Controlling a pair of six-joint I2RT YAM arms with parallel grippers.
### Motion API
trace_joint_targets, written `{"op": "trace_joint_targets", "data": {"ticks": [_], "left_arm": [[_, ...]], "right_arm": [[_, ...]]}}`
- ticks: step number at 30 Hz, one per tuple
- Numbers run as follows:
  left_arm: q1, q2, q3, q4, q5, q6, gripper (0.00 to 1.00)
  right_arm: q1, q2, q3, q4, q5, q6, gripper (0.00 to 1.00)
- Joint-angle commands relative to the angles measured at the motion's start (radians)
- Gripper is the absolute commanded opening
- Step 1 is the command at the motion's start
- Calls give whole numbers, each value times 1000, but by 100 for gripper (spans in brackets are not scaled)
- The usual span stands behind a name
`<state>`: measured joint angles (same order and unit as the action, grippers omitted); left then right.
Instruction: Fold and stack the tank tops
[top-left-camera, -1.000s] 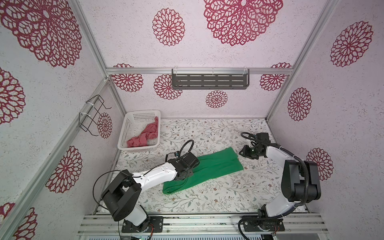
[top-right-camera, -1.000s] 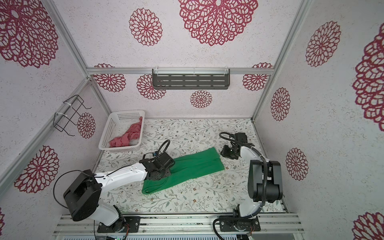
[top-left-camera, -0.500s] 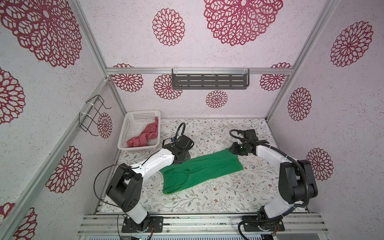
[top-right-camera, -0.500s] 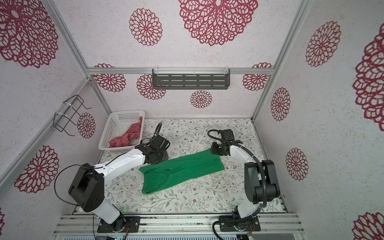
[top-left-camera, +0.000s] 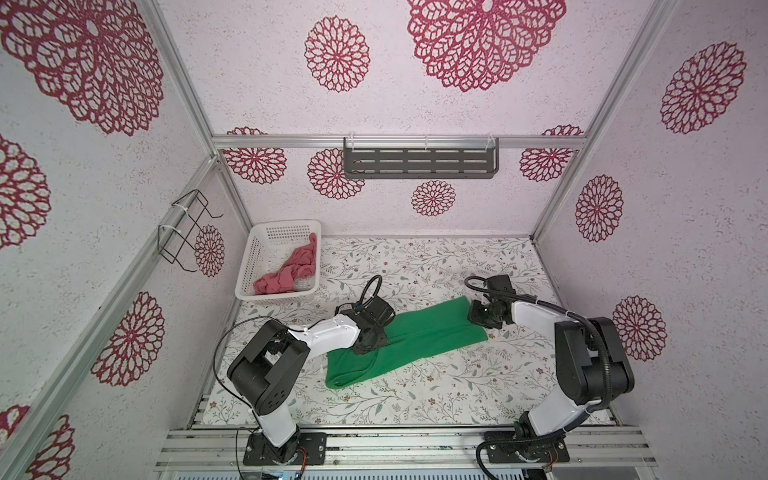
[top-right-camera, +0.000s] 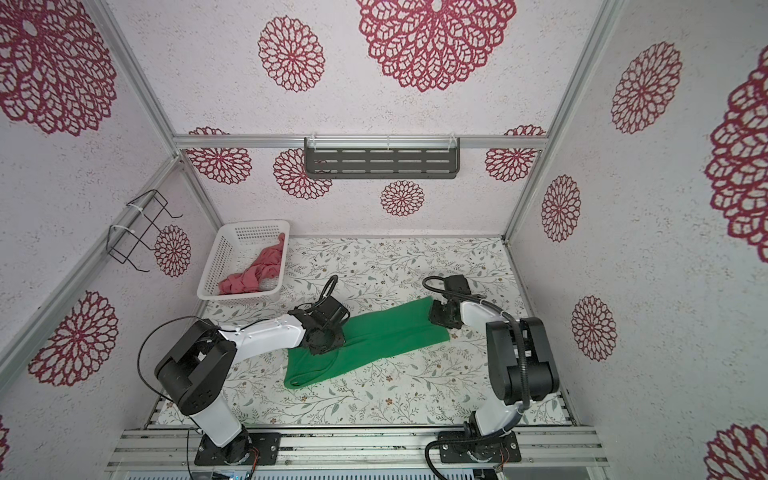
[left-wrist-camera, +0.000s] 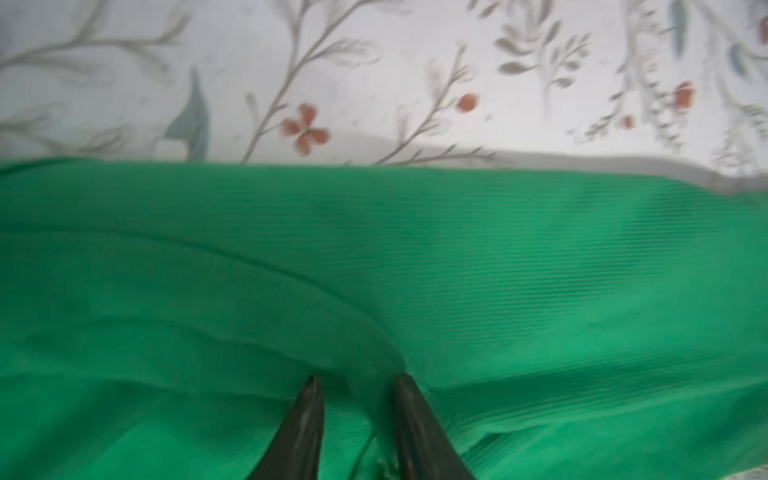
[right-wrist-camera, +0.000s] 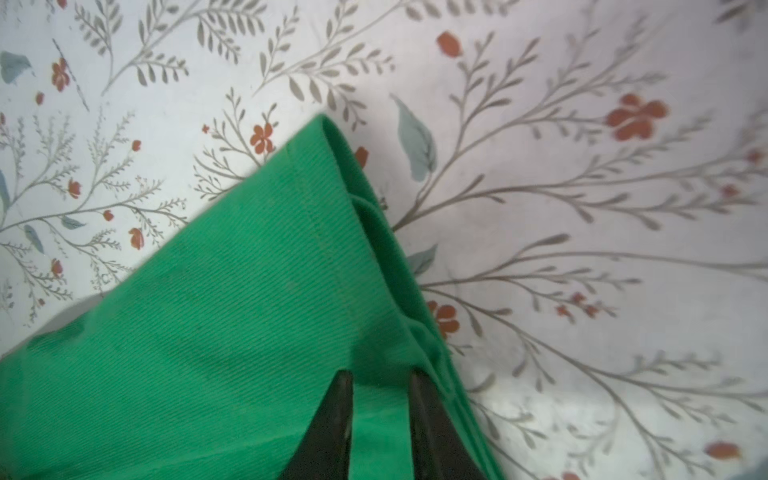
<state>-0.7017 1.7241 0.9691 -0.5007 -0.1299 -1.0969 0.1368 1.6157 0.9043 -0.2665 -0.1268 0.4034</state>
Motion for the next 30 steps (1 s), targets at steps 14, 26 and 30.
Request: {"op": "trace_joint_targets", "data": {"ticks": [14,26,30], "left_arm": [[53,-24,48,-229,27,67,39],[49,77,-64,-30,69,-1,32],[57,190,30,-13,62,45,31]], "right_arm": [[190,-77,108,-26,52,-165,24],[230,113,72,-13,131,-64,8],[230,36,-74,-5,139,10,8]]}}
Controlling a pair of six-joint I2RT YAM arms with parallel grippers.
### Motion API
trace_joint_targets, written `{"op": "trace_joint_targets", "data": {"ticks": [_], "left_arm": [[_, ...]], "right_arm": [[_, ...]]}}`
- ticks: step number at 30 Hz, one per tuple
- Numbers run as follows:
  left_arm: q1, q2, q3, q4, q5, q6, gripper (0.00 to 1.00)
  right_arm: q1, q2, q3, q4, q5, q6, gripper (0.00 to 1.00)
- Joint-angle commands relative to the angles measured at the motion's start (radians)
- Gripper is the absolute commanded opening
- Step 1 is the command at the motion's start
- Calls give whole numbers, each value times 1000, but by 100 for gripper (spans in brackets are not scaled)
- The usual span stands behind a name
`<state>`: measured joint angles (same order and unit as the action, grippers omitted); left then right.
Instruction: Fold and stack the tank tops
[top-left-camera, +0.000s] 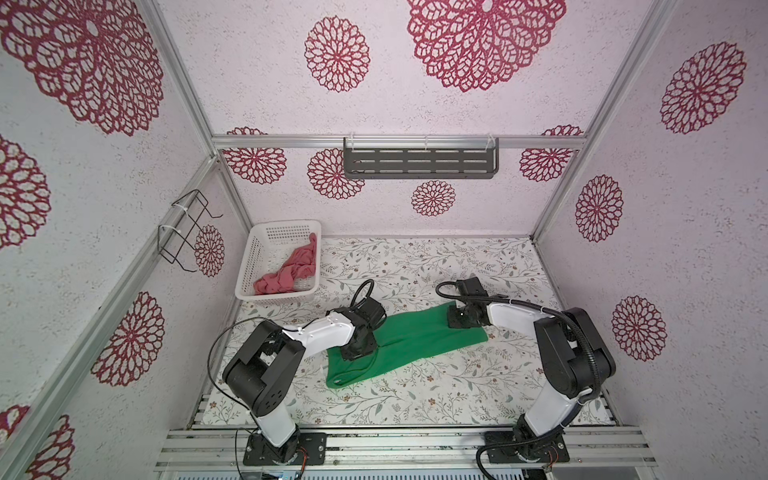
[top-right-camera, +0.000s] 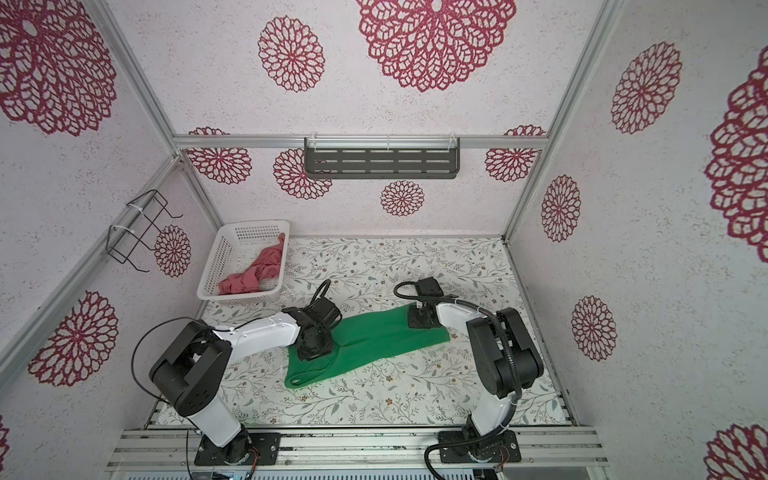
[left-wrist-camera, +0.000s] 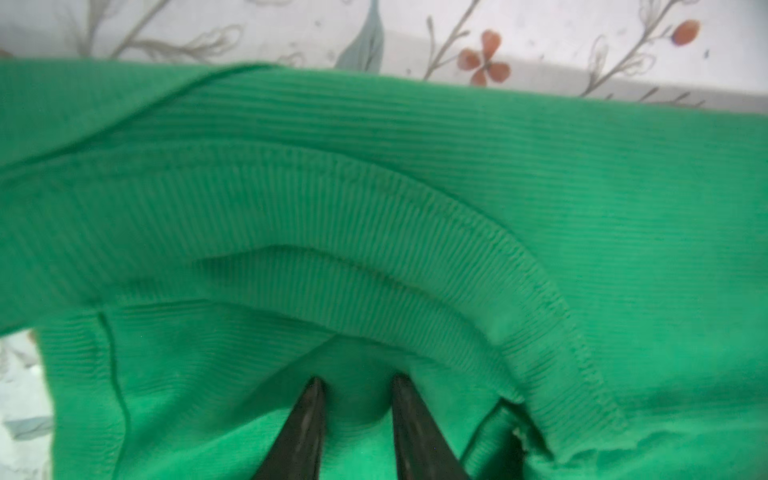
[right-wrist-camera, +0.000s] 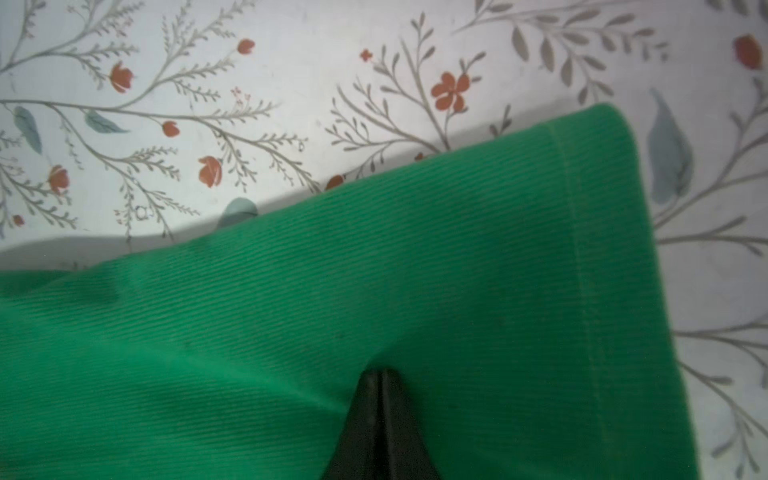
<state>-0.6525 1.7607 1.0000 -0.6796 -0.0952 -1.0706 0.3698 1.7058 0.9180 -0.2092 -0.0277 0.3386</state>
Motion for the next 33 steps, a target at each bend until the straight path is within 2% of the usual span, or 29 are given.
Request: {"op": "trace_joint_targets", "data": {"ticks": [1,4,7,9,11,13,14,15,16,17,19,22,26,30,33], "left_arm": [[12,183,32,165,25,38,31],[29,315,190,132,28,128,34],[55,438,390,66,48,247,37],[71,537,558,11,81,333,37],[72,601,706,-26,103,412,38],[71,641,842,-64,127,480,39],[71,650,900,-88,127,513,41],[71,650,947,-113,123,539,42],[74,644,975,-128,116,560,44],[75,631,989,-137,106,583,46],[85,590,993,-163,78,617,50],[101,494,955,-209,6,636,54],[109,343,808,-197,-37,559,56],[92,242,587,-62,59,386,55],[67,240,478,45,115,279,53]], "right_arm": [[-3,-78,-129,-60,34,97,8],[5,-171,-256,-87,12,196,9],[62,-304,-368,-118,-17,299,12],[117,-409,-398,-143,-35,353,15],[157,-514,-376,-198,2,360,21],[161,-604,-334,-255,58,321,30],[158,-642,-316,-267,90,294,37],[150,-669,-303,-269,119,279,50],[143,-682,-298,-266,143,280,67],[130,-692,-300,-238,138,263,69],[101,-668,-280,-197,91,212,64],[93,-537,-179,-220,83,158,56],[96,-359,-61,-243,68,94,47],[95,-240,-10,-239,45,53,40],[95,-179,-8,-217,12,48,36]]}}
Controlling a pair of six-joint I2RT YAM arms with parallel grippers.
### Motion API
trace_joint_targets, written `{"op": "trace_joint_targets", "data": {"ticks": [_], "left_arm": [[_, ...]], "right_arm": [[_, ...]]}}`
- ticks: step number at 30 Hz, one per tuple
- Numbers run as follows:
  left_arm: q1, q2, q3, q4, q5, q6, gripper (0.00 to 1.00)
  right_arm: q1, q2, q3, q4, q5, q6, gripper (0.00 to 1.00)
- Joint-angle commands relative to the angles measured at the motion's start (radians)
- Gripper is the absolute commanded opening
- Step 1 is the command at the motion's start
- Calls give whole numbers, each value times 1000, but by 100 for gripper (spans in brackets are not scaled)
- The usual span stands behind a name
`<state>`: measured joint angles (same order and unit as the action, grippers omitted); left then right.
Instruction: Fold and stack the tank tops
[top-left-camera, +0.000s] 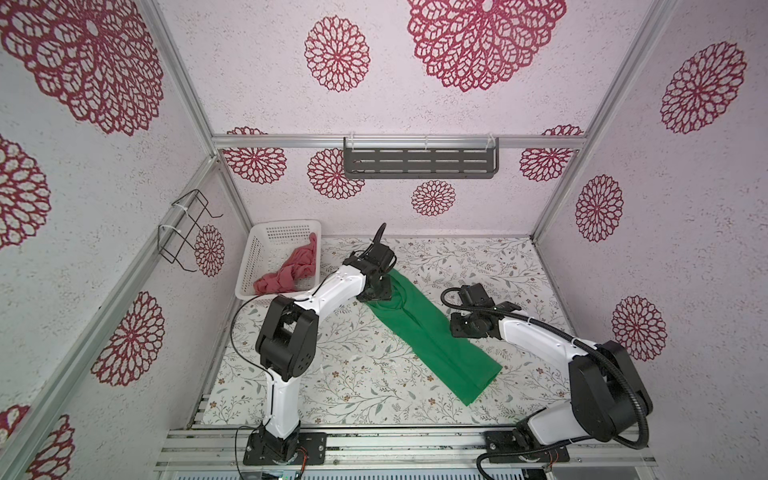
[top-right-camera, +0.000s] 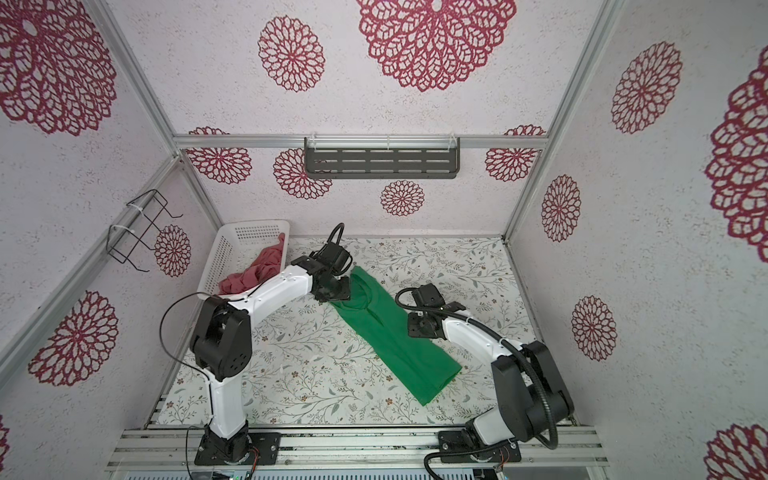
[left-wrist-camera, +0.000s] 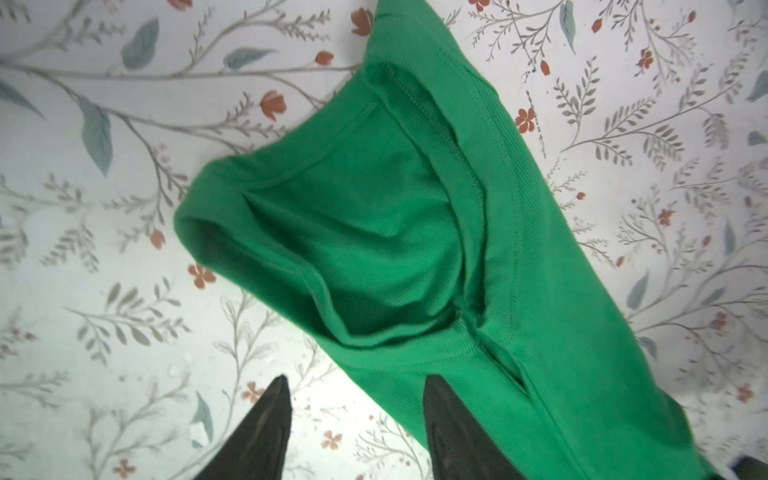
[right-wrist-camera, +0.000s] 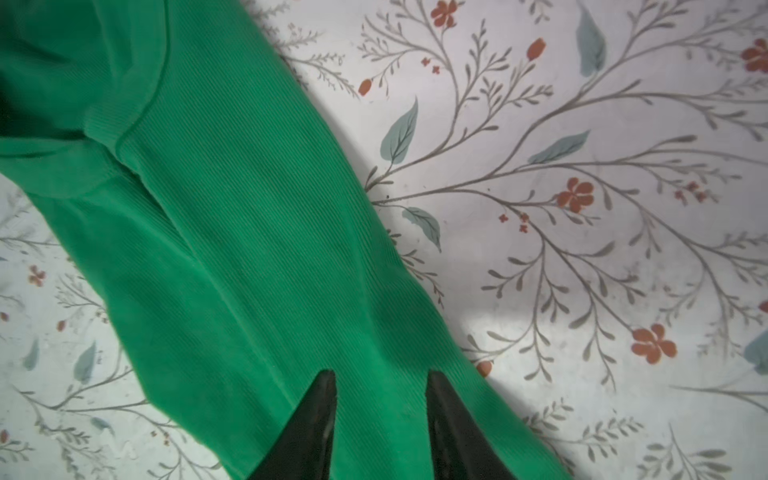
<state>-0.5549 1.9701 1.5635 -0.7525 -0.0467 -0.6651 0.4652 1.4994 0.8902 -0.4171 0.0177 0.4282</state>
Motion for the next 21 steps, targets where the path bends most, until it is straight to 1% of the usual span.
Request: {"op": "trace_joint_targets", "data": {"ticks": [1,6,10,13,16,19,21], "left_arm": [[-38,42,-98,137,80,-150,52],[-60,96,-153,251,102,-265,48],[-55,176,-89,235,96,-252,48],[-40,271,18,192,111,-221,48],[-27,365,147,157,127,-188,48],[-6,478,338,79,142,-127,49],[11,559,502,-9,156,-75,50]], "right_arm": [[0,39,15,-1,-40,-40,35],[0,62,-43,41,-55,-15,29],[19,53,-121,74,-67,50,27],[58,29,-200,120,-93,157,26],[146,5,-259,202,-126,291,26],[248,8,-236,279,-155,393,31],[295,21,-174,291,-149,414,39]]}}
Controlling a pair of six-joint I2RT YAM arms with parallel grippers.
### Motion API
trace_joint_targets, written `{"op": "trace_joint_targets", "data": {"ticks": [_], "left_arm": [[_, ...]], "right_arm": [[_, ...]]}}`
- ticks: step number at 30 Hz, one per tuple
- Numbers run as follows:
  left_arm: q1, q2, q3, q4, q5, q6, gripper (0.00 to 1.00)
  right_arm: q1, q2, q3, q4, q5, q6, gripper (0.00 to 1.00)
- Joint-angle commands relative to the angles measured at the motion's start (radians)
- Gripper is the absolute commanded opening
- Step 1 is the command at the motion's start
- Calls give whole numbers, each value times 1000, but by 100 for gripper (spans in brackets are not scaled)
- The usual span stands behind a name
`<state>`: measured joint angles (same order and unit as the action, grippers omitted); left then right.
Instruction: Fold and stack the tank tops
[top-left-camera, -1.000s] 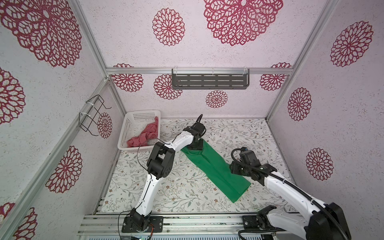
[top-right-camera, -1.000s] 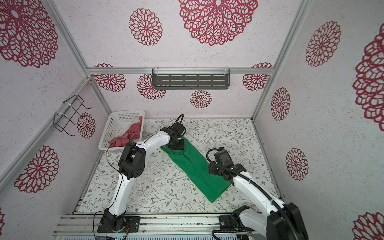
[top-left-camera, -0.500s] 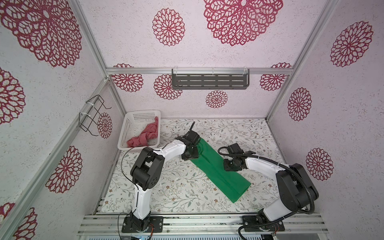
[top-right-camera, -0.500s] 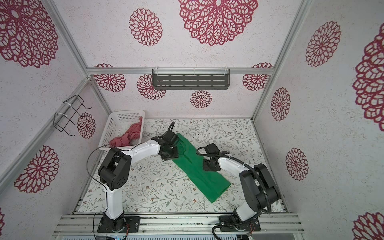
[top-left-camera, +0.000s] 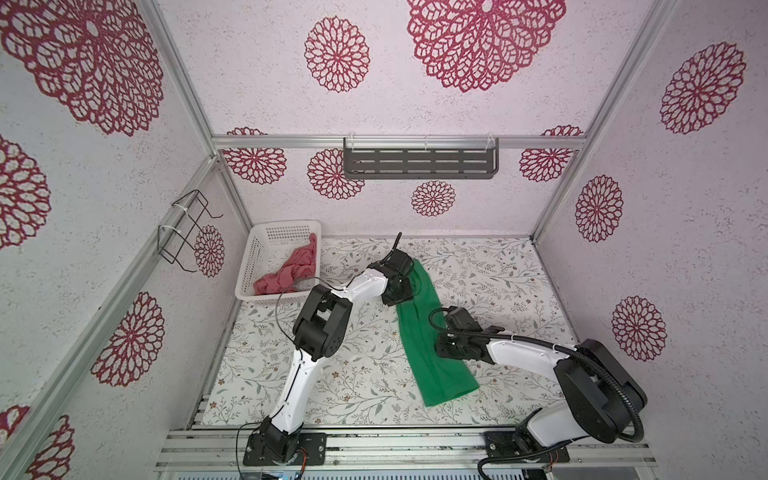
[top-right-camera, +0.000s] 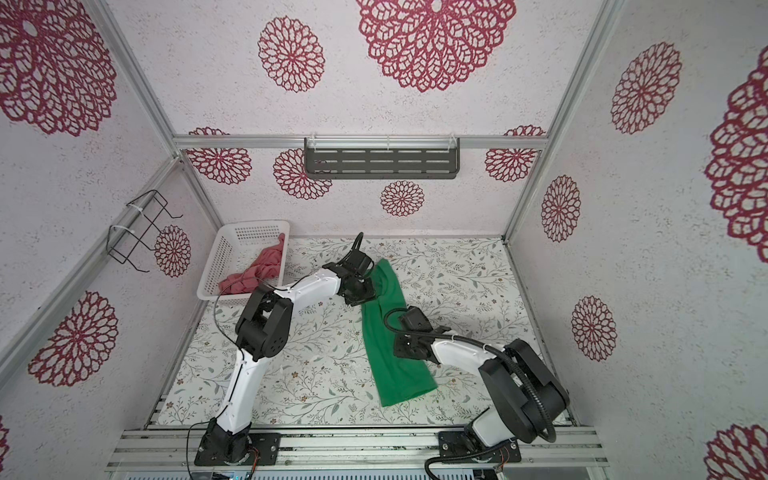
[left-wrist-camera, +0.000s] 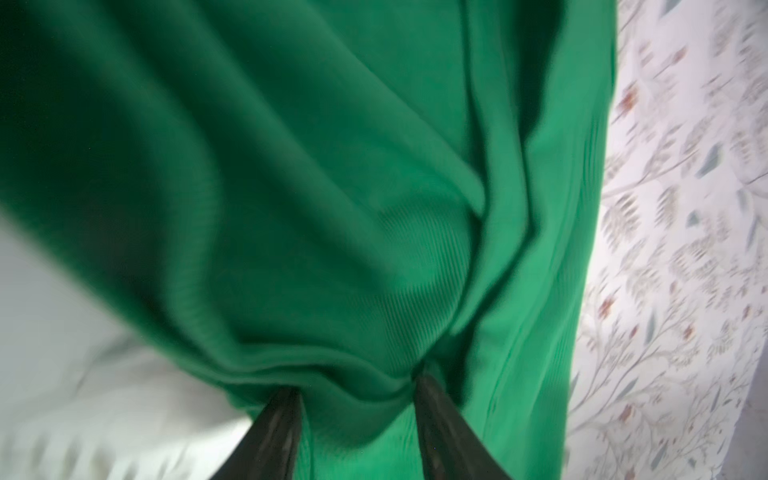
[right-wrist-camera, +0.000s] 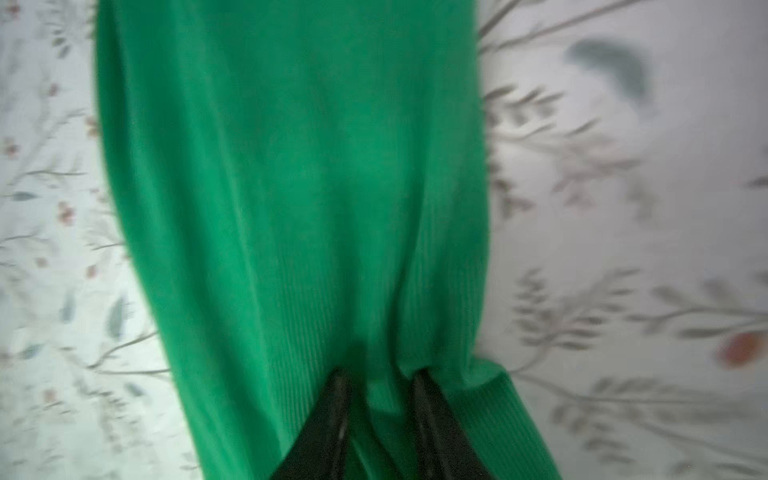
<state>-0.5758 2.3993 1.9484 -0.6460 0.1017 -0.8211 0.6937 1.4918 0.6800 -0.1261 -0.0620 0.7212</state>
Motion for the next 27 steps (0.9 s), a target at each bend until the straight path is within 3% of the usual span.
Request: {"op": "trace_joint_targets", "data": {"ticks": [1,4,7,12,18,27], "left_arm": [[38,165,202,-165,9,113,51],[48,176,331,-253,-4,193,56],[47,71,268,-253,-39,245,59],[43,-199,-43,-181,-63,217,60],[30,-520,-536,35,-32,56,59],[-103,-675,-797,27,-21,-74,55]], "right_arm": [[78,34,79,-30,-55,111,43],[76,18,176,-157,32,60,47],[52,-17,220,-255,82,1,47],[14,-56,200,-325,70,-33,45],[-22,-60,167,-283,39,-21,42],[-176,174,397,-261,111,-145,38]]}}
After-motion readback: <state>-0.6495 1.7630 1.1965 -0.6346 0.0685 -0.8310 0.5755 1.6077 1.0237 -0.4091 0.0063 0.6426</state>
